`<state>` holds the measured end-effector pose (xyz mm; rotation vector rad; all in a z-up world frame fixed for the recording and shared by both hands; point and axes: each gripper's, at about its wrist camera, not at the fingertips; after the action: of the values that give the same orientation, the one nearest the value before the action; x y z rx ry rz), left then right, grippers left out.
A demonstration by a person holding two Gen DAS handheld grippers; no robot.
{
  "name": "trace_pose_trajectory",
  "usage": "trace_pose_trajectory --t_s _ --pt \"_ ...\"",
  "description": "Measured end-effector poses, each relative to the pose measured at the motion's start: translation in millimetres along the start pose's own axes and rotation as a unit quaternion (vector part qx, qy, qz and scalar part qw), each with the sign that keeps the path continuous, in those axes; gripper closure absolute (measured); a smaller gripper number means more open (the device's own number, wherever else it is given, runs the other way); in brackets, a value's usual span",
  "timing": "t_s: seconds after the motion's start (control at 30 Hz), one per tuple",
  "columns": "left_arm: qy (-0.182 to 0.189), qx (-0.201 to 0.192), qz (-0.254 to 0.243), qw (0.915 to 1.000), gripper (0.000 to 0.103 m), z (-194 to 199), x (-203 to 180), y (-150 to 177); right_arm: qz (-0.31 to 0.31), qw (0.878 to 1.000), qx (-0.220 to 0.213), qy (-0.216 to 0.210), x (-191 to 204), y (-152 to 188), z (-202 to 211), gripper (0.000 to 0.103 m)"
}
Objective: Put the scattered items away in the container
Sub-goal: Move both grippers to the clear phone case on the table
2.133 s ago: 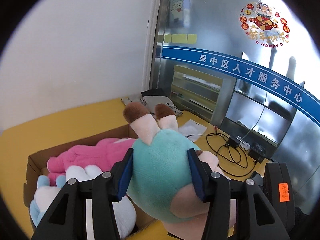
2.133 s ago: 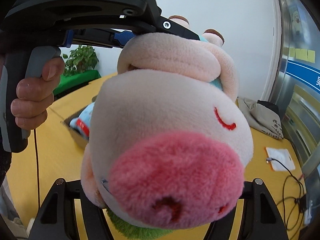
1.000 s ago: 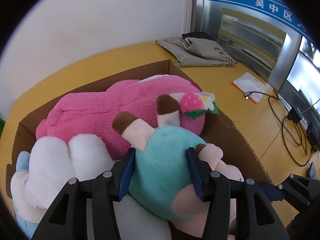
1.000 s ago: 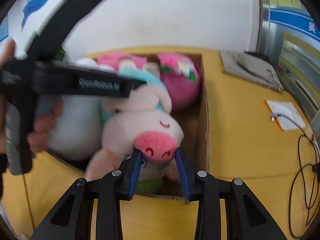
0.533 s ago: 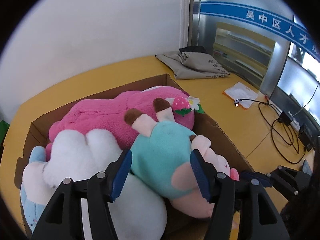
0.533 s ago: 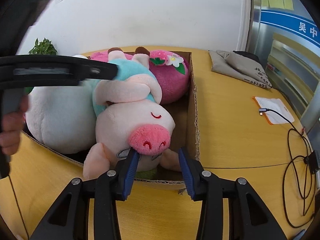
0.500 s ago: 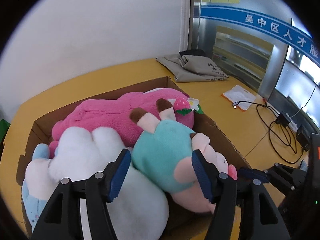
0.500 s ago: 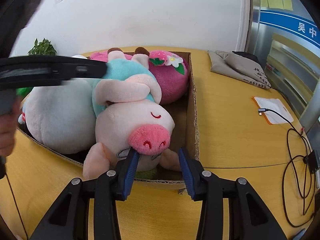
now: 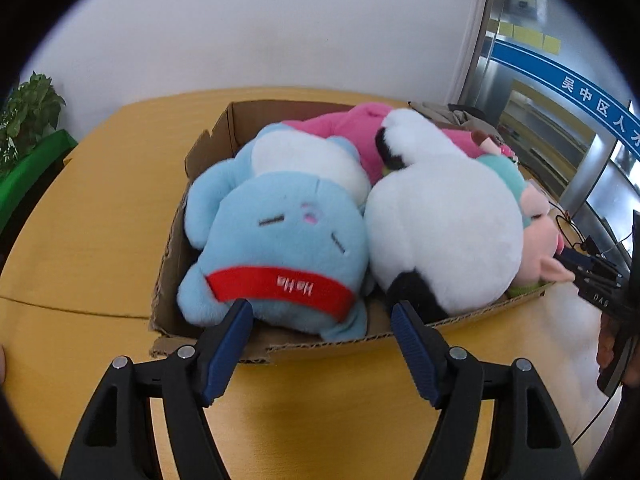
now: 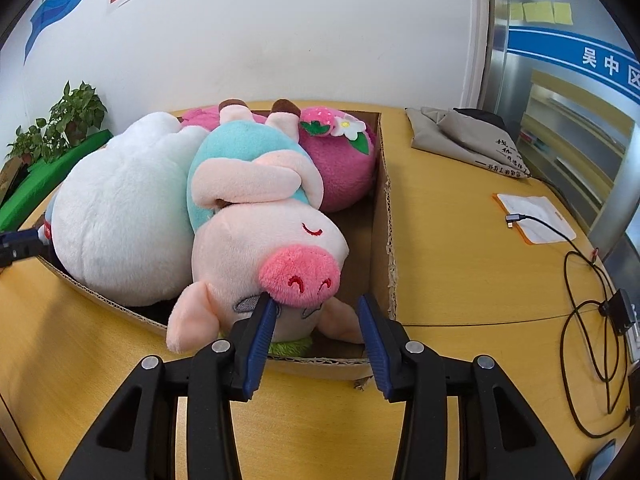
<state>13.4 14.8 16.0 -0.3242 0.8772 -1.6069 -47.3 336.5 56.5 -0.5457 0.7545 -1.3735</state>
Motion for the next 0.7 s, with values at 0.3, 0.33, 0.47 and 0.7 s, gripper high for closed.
trace_pose_trajectory --t_s 0.3,0.33,0.47,0.7 --pt "0.039 -0.03 -0.025 0.9984 0.031 58.2 -15.7 16.9 0.059 0.993 -0.087 -0.055 18.3 29.9 102.3 0.001" --pt "0.047 -0.029 -0.034 0.9979 0.03 68.3 -20.4 22.8 0.062 0.992 -0.088 -0.07 17.1 36.8 112.9 0.001" --pt "0.068 -0.009 -0.072 0.995 0.026 103.5 -36.4 48.6 0.085 0.987 -0.085 -0.107 11.4 65.3 142.4 0.001" --pt "0.082 0.04 -0.075 0.993 0.026 142.0 -40.5 95.8 0.109 0.984 -0.037 -0.138 4.0 96.2 151.7 0.001"
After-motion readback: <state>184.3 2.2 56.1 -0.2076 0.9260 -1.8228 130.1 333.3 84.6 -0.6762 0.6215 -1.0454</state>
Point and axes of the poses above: each gripper's, at about its wrist camera, not at the fingertips, and z roughly against the way its jaws point, x to its left, y to its underside, and after that the axes turned 9 degrees about y, right-handed
